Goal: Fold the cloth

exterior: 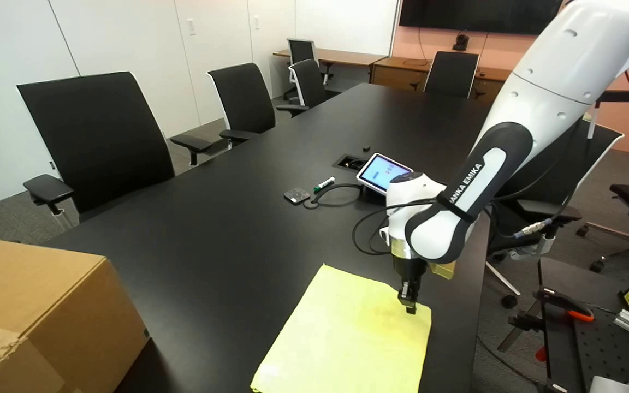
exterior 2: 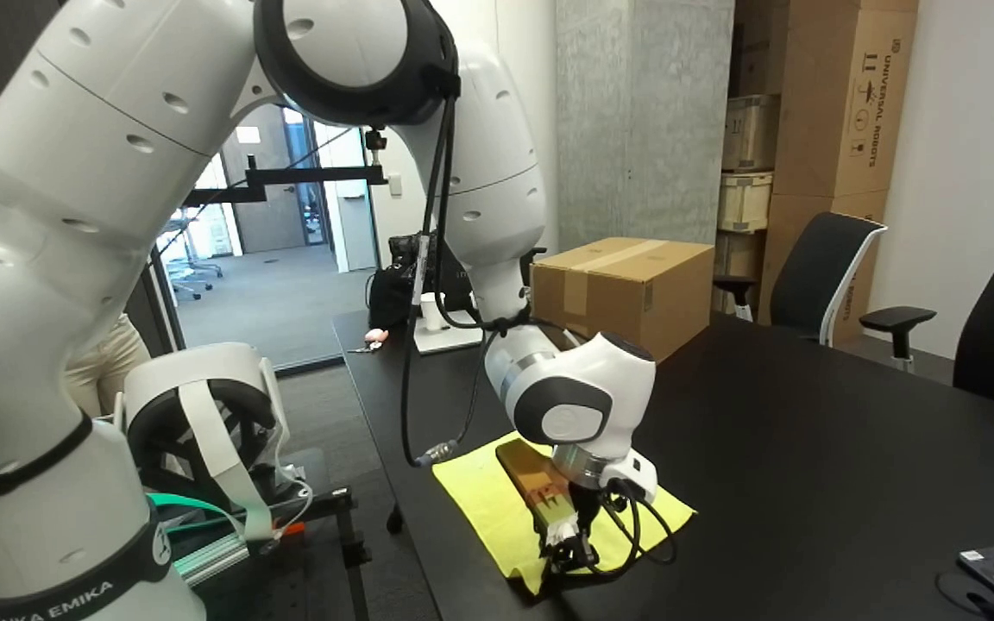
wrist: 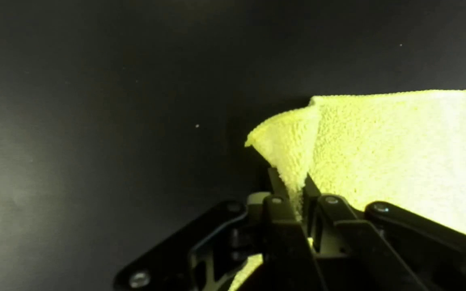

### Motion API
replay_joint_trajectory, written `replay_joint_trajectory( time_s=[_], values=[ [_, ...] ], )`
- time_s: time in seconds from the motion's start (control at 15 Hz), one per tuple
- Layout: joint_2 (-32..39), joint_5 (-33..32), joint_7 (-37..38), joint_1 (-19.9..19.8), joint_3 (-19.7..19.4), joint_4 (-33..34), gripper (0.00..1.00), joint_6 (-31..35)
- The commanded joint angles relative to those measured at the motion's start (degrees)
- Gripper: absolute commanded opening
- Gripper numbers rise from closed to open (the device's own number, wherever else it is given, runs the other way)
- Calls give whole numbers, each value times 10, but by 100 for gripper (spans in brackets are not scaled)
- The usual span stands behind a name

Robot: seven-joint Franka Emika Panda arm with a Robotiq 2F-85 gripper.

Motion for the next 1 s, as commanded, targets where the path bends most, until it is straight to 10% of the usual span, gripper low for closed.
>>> replay_joint_trajectory(
  time_s=[0.0,0.93],
  values=[
    [-16,4,15,11,-2,15,1,-43],
    [23,170,-1,-31,81,128,3,-124]
  ],
)
